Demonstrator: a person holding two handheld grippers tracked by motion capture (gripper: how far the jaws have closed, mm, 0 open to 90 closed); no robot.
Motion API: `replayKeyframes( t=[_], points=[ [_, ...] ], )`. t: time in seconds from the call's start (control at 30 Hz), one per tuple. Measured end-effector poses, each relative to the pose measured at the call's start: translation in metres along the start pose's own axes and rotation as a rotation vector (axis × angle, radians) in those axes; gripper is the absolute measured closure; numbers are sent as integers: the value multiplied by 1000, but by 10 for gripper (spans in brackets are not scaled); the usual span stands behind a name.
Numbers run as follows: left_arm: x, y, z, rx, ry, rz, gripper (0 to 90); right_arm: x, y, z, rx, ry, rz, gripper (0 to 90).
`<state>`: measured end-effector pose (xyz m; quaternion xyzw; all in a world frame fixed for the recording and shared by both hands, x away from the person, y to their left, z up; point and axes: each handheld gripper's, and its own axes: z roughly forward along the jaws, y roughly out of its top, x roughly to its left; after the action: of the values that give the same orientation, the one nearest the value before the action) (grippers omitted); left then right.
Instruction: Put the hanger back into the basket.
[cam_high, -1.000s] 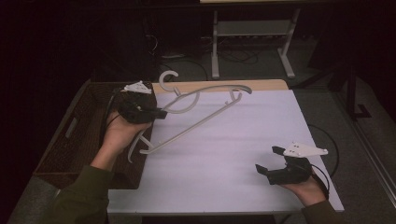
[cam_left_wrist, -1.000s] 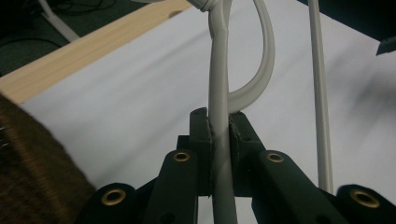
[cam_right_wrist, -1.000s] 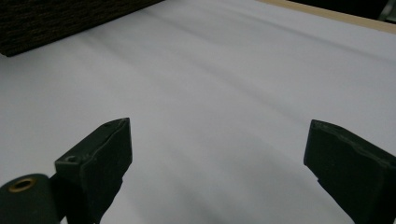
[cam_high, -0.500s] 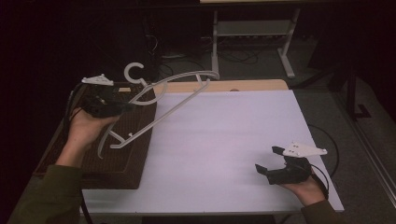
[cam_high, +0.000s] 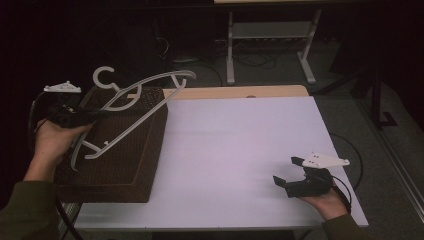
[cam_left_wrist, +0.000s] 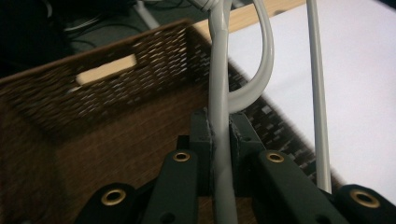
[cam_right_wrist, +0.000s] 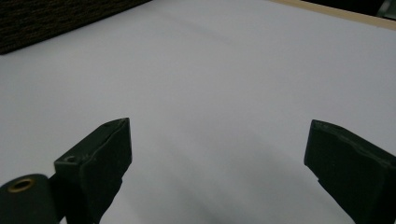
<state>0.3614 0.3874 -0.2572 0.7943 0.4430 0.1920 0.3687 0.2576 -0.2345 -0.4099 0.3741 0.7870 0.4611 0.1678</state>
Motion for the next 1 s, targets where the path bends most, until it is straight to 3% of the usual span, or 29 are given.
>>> replayKeyframes(
  t=[0.3,0.47,0.8,1.0],
  points=[
    [34,-26,-17,21,86,-26,827,0,0,0,2,-4,10,72],
    [49,-39,-21,40,112,-47,828,0,-1,1,2,-6,11,71],
    [64,-54,-25,78,158,-65,827,-1,-1,1,1,-10,9,72],
    [65,-58,-18,119,168,-48,827,-1,-1,1,1,-11,8,72]
  ],
)
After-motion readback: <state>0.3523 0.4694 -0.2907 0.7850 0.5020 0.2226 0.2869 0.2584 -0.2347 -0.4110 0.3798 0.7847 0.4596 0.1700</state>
